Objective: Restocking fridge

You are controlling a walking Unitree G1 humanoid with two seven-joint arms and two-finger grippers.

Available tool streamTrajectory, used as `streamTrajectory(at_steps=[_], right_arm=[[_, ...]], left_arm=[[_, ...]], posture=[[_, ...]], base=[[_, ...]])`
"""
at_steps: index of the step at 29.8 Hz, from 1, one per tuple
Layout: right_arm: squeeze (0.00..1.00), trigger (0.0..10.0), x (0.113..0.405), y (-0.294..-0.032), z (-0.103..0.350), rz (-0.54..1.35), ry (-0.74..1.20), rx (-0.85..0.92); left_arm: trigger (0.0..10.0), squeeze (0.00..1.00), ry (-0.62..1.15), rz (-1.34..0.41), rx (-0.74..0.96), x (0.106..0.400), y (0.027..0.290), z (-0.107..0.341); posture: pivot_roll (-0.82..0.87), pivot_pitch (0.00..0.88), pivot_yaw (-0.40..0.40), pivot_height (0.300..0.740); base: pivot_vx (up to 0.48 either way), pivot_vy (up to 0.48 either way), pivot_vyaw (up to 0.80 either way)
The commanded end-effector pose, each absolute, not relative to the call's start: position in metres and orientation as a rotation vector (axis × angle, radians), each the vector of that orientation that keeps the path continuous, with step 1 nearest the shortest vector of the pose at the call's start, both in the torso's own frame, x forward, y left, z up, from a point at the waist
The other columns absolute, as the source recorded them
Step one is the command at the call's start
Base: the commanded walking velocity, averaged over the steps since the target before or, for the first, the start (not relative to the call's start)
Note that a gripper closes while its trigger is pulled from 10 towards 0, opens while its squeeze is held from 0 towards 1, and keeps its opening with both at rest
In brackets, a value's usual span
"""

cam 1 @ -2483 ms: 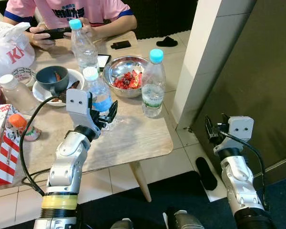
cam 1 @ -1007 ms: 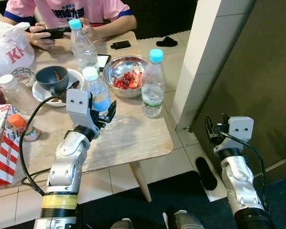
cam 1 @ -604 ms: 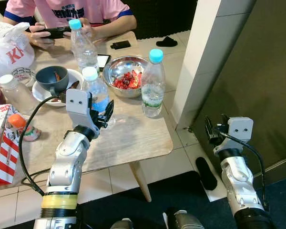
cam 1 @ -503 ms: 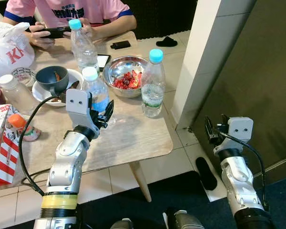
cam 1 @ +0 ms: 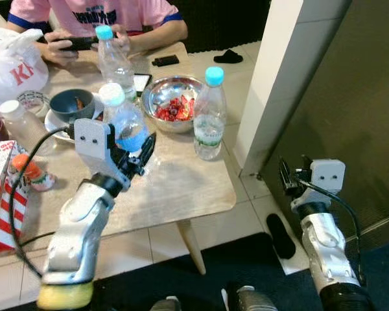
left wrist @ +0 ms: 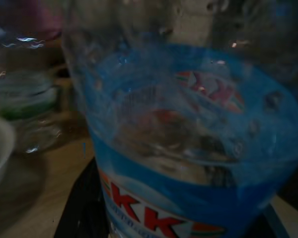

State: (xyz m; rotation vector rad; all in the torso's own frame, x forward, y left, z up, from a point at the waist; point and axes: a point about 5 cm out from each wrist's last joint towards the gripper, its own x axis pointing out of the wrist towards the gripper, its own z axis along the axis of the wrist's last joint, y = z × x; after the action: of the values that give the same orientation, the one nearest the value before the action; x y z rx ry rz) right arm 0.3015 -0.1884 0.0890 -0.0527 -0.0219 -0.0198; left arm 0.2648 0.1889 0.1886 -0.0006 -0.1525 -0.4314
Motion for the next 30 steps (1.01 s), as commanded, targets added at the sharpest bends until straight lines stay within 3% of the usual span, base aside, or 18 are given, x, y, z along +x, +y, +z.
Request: streamTrajectory(at_steps=[1,11,19,23,27,30], right_arm=[[0.00,10.0,0.298,-0.194,0.083,-0.034,0.003,-0.052],[0.00,10.0,0.300,-0.191,0.085,-0.016,-0.004,-0.054],[0.00,10.0,0.302,-0.192,0.107,0.131,-0.060,-0.079],[0.00,10.0,0.299,-0.180,0.133,0.369,-0.094,-0.034],[0.00,10.0,0.287,-0.164,0.191,0.647,-0.225,-0.047],[0.00,10.0,0.284,-0.155,0.220,0.719,-0.310,-0.023]], left_arm=[[10.0,0.00,-0.118,-0.488,-0.002,0.258,0.185,0.185],[10.0,0.00,-0.038,-0.402,-0.038,0.264,0.182,0.165],[10.0,0.00,-0.016,-0.515,-0.045,0.262,0.172,0.167],[10.0,0.00,-0.032,-0.543,-0.030,0.266,0.172,0.173],[10.0,0.00,-0.073,-0.682,0.011,0.264,0.167,0.193],[10.0,0.00,-0.094,-0.789,0.054,0.259,0.165,0.208]], posture=[[0.03,0.151,-0.023,0.740],[0.02,0.148,-0.029,0.740],[0.01,0.149,-0.028,0.740],[0.01,0.149,-0.026,0.740],[0.00,0.148,-0.024,0.740],[0.00,0.145,-0.026,0.740]], base=[[0.000,0.000,0.00],[0.000,0.000,0.00],[0.000,0.000,0.00],[0.000,0.000,0.00],[0.000,0.000,0.00],[0.000,0.000,0.00]])
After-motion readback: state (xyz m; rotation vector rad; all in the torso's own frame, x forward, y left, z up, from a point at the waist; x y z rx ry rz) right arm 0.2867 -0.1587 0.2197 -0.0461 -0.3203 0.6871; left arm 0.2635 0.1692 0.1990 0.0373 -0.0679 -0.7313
